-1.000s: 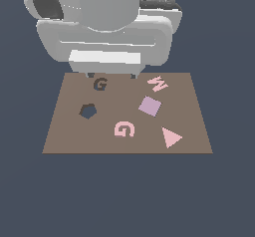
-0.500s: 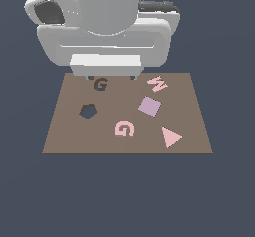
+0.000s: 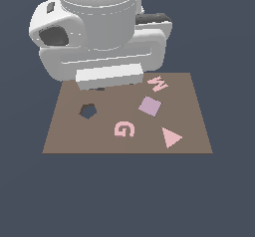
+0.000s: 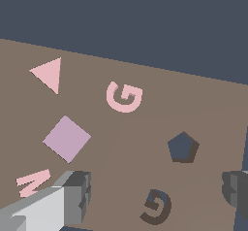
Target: Insert a designated object into the corresponding slot on a board.
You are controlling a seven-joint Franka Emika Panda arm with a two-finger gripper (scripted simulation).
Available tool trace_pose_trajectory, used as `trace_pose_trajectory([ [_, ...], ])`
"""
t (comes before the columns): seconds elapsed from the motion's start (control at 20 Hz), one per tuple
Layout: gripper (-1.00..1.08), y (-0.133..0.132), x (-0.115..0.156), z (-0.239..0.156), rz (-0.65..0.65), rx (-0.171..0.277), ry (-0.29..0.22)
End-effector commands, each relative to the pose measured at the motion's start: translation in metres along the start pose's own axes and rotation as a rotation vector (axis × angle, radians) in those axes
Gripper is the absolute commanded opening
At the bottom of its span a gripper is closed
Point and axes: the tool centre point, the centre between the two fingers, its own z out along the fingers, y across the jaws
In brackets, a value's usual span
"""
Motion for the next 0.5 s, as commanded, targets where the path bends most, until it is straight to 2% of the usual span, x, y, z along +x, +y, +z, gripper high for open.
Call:
trace_pose_trajectory([
  [0.0, 1.00, 0.001, 0.003, 0.006, -0.060, 0.003, 0.000],
  [0.45, 1.00, 0.004, 0.019, 0.035, -0.361, 0.015, -0.002],
])
